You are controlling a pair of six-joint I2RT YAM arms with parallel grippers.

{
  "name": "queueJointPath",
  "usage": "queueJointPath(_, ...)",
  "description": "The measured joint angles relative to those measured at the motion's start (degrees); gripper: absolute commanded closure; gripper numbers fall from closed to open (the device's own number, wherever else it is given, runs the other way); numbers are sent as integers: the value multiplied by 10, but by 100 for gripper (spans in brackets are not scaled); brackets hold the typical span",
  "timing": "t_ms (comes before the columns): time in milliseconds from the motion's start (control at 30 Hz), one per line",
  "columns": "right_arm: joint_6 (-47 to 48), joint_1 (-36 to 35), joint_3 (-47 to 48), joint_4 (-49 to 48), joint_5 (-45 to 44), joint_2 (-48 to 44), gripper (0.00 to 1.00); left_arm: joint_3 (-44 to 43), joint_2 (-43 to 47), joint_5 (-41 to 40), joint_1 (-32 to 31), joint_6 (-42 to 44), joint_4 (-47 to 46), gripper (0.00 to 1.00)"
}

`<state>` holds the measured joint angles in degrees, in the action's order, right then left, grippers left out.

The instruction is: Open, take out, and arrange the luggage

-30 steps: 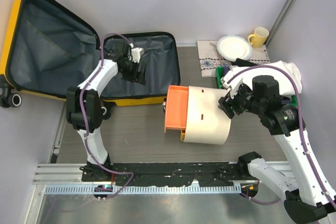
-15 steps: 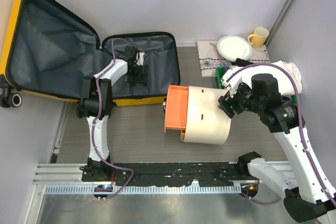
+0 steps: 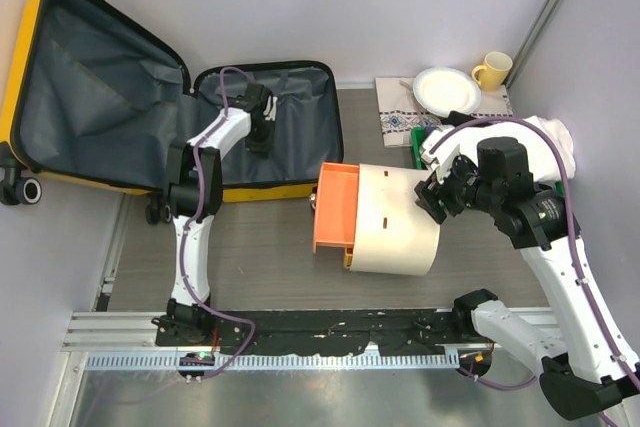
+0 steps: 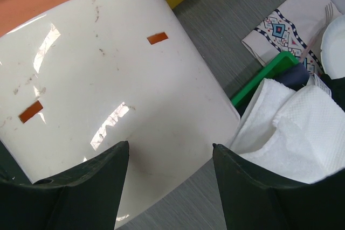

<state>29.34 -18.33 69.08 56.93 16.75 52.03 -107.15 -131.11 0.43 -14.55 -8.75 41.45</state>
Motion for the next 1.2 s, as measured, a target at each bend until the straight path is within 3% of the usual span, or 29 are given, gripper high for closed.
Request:
queueJointPath(267, 1, 0, 3, -1, -4, 5, 30, 14, 16, 42, 0, 4, -2, 100)
queueJointPath(333, 2, 0, 4, -1, -5, 5, 30, 23, 35, 59, 1, 17, 2, 80)
queueJointPath(367, 2, 0, 4, -1, -6, 6, 30, 23, 45, 65, 1, 25, 7, 56)
queueJointPath(400, 2, 0, 5, 0, -7, 7, 30, 19, 55, 70, 3, 40, 17, 49)
queueJointPath(633, 3, 0, 9, 1, -14, 11, 30, -9, 104, 81, 65, 89, 88, 26)
queueJointPath(667, 3, 0, 9, 1, -15, 11, 30, -6, 108, 82, 80, 89, 94, 18)
queueJointPath(867, 5, 0, 12, 2, -17, 15, 30, 52, 111, 83, 158, 99, 102, 22)
queueJointPath(1200, 7, 0, 19, 3, -26, 25, 30, 122, 95, 49, 146, 140, 88, 23)
